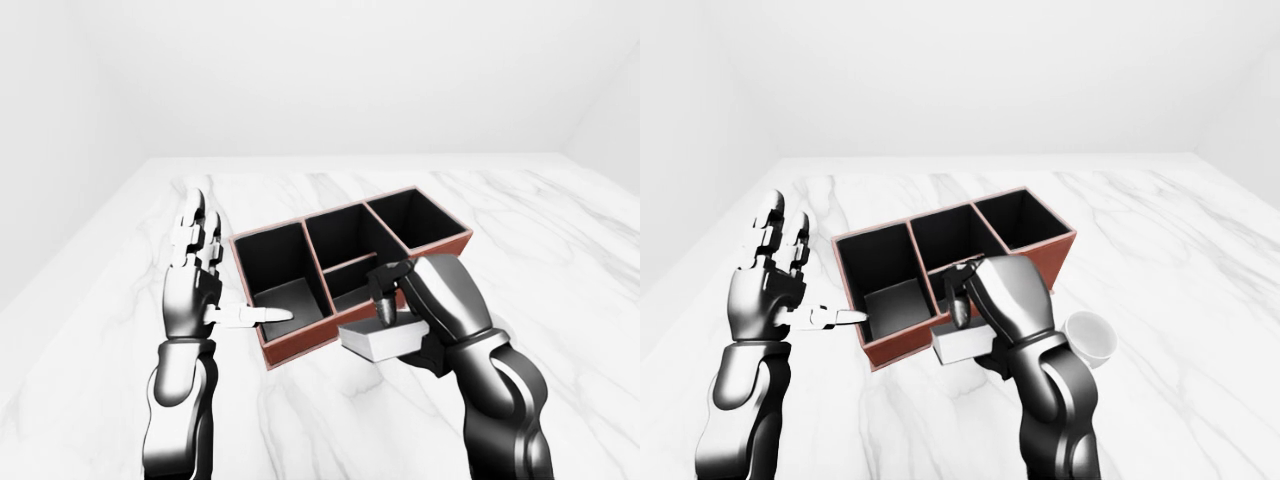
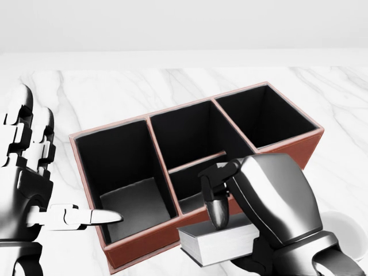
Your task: Pick up the book and place it in the front compartment of the caddy.
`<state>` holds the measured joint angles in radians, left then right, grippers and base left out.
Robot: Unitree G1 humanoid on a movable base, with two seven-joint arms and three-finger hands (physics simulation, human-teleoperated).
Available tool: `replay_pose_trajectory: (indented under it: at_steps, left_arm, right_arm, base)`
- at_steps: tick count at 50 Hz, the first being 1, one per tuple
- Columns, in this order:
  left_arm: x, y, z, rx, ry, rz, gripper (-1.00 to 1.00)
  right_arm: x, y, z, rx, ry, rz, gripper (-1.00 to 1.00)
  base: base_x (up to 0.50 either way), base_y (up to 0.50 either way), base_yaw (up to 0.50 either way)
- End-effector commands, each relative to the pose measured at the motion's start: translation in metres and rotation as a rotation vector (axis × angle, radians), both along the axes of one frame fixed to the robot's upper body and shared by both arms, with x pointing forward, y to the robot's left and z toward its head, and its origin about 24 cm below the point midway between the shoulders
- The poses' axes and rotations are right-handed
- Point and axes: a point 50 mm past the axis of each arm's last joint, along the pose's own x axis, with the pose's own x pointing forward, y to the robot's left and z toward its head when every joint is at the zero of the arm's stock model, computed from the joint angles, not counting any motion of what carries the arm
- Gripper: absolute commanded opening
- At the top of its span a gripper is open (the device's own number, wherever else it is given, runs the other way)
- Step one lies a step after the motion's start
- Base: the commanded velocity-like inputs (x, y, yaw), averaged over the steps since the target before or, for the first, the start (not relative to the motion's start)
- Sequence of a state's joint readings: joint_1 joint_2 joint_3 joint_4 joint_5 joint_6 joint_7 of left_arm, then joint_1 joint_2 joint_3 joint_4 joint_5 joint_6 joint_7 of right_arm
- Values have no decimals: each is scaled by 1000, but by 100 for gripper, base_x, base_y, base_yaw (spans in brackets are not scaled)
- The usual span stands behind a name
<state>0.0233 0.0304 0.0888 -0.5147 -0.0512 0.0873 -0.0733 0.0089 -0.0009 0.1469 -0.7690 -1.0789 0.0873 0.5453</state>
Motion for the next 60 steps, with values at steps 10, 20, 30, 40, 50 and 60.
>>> replay_pose_trajectory:
  at_steps: [10,20,30,40,50,60]
  left_arm:
    - [1,0,0,-2,0,-1,100]
    - [0,-1,0,-2,0,-5,100]
    - [0,-1,-1,-3,5,-4,100]
    - [0,-2,-2,-2,8,-6,100]
    - [0,-2,-3,-2,12,-7,100]
    - [0,-3,-3,0,15,-10,100]
  right_arm:
    - [20,4,22,-26,-78,10,-100]
    - [30,7,30,-42,-95,19,-100]
    - [39,13,43,-59,-127,36,-100]
    - [54,15,47,-63,-135,33,-100]
    - [63,18,45,-65,-126,31,-100]
    - [69,20,41,-68,-113,29,-100]
  base:
    - [0,0,0]
    - [0,0,0]
    - [0,0,0]
    - [0,0,0]
    - [0,0,0]
    - [0,0,0]
